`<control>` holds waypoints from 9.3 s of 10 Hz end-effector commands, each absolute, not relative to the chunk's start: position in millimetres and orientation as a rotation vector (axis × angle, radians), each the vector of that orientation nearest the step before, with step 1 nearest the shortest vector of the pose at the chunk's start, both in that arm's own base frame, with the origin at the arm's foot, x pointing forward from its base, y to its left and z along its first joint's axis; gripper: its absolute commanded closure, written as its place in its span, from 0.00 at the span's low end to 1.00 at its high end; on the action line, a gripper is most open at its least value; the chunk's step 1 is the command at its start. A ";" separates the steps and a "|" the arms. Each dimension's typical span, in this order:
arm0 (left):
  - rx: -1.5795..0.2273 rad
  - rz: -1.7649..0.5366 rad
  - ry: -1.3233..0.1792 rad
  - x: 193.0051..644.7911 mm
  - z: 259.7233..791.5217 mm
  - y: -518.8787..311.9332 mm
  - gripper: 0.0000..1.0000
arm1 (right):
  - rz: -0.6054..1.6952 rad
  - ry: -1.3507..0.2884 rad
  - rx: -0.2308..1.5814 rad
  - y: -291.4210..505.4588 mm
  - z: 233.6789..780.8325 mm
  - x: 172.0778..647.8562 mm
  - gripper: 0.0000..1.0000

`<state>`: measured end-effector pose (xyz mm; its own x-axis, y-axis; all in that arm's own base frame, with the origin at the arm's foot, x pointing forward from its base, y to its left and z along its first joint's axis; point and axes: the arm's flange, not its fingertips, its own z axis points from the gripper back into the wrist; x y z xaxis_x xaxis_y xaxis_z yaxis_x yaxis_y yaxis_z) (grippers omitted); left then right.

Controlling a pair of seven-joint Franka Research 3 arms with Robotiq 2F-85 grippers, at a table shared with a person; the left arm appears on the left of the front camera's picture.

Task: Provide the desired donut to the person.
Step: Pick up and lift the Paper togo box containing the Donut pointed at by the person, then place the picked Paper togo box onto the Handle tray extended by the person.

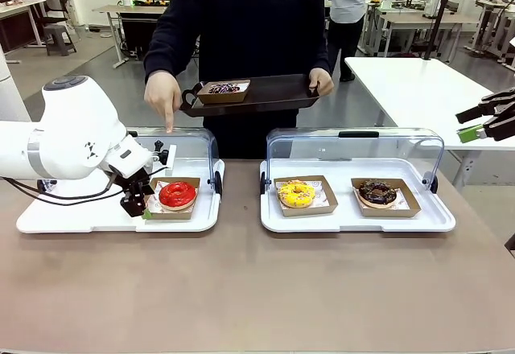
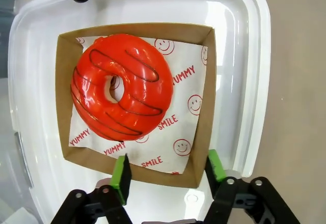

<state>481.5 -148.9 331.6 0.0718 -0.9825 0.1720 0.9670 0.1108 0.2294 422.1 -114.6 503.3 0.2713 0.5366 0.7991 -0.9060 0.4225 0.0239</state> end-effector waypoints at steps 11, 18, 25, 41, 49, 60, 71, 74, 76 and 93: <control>0.043 -1.493 -0.306 469.8 342.6 -146.0 1.00 | 1.044 -0.803 0.549 -114.4 502.3 421.8 0.00; 0.087 -1.579 -0.338 334.6 431.0 -98.0 1.00 | 1.044 -0.803 0.549 -114.4 502.3 421.8 0.00; 0.217 -1.672 -0.477 261.4 537.5 -57.9 1.00 | 1.044 -0.803 0.549 -114.4 502.3 421.8 0.00; 0.158 -1.671 -0.453 270.7 567.4 -60.3 1.00 | 1.044 -0.803 0.549 -114.4 502.3 421.8 0.00; 0.158 -1.671 -0.453 270.7 567.4 -60.3 1.00 | 1.044 -0.803 0.549 -114.4 502.3 421.8 0.00; 0.214 -1.770 -0.313 340.5 708.6 -242.4 0.99 | 1.044 -0.803 0.549 -114.4 502.3 421.8 0.00; 0.161 -1.612 -0.331 498.0 587.7 -421.4 0.99 | 1.044 -0.803 0.549 -114.4 502.3 421.8 0.00; 0.191 -1.681 -0.340 510.2 569.5 -420.1 0.99 | 1.044 -0.803 0.549 -114.4 502.3 421.8 0.00; 0.202 -1.682 -0.329 516.6 561.7 -416.3 0.99 | 1.044 -0.803 0.549 -114.4 502.3 421.8 0.00; 0.019 -1.733 -0.206 517.4 569.2 -399.1 0.00 | 1.044 -0.803 0.549 -114.4 502.3 421.8 0.00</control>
